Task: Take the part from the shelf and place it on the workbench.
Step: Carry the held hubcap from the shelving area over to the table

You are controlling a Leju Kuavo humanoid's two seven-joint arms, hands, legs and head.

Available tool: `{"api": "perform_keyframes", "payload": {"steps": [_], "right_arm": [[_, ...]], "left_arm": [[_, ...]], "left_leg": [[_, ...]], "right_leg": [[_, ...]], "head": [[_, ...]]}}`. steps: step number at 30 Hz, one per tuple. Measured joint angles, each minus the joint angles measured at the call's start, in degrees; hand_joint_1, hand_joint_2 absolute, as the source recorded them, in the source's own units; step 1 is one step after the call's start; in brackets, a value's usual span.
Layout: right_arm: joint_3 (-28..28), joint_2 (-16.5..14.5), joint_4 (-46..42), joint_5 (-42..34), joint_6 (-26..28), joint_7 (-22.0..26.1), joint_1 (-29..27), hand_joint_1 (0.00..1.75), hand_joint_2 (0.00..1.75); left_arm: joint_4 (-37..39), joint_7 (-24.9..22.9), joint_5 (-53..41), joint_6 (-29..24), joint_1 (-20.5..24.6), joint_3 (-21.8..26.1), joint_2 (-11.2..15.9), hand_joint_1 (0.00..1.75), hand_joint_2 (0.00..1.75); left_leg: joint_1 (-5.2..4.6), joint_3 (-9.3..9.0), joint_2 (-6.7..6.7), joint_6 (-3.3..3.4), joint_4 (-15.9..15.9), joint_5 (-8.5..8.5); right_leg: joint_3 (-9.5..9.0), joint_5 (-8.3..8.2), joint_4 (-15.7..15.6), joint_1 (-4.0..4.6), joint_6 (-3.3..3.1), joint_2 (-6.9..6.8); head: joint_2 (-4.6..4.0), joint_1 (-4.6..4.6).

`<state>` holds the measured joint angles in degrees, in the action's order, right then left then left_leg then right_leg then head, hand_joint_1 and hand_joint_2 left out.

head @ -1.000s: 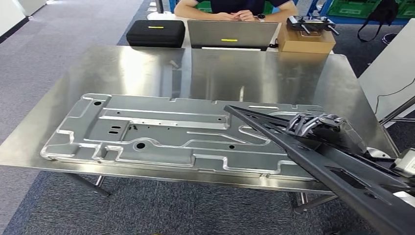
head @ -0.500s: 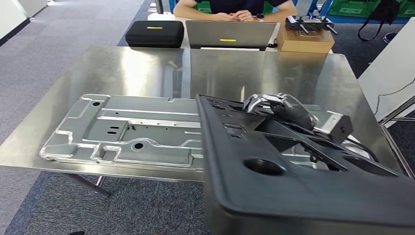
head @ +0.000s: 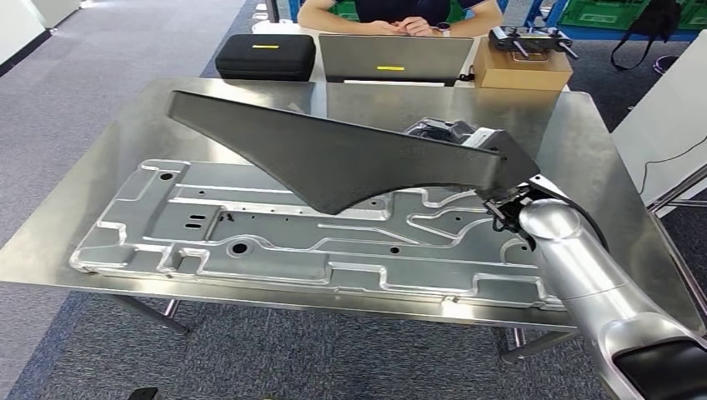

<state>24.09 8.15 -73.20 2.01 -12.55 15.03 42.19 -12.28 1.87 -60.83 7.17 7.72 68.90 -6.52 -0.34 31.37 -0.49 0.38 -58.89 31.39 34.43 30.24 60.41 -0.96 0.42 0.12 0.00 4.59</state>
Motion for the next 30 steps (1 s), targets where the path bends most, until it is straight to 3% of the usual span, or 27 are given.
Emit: {"api": "perform_keyframes", "payload": {"steps": [6, 15, 30], "right_arm": [[0.9, -0.8, 2.4, 9.4, 6.2, 0.0, -0.9, 1.75, 1.75], [6.2, -5.8, 5.5, 26.6, 16.6, -3.1, -2.3, 1.75, 1.75], [6.4, -6.4, 7.0, 38.7, 25.3, -7.8, -2.8, 1.75, 1.75]], "left_arm": [[0.0, 0.3, 0.8, 0.0, -0.5, 0.0, 0.0, 0.0, 1.75], [0.0, 0.8, 1.4, 0.5, -1.3, 0.1, 0.2, 0.0, 1.75], [0.0, 0.3, 0.8, 0.4, -1.3, 0.1, 0.7, 0.0, 1.75]], "left_leg": [[0.02, 0.02, 0.01, -0.02, 0.0, 0.03], [0.11, 0.0, 0.03, -0.06, 0.0, 0.02], [0.02, -0.01, 0.03, -0.06, 0.0, 0.03]], "right_leg": [[0.02, 0.01, 0.0, 0.02, -0.01, 0.04], [0.03, 0.01, 0.0, 0.12, -0.02, 0.06], [0.04, 0.01, 0.0, 0.03, -0.02, 0.06]], "head": [[0.0, 0.0], [0.0, 0.0], [0.0, 0.0]]}}
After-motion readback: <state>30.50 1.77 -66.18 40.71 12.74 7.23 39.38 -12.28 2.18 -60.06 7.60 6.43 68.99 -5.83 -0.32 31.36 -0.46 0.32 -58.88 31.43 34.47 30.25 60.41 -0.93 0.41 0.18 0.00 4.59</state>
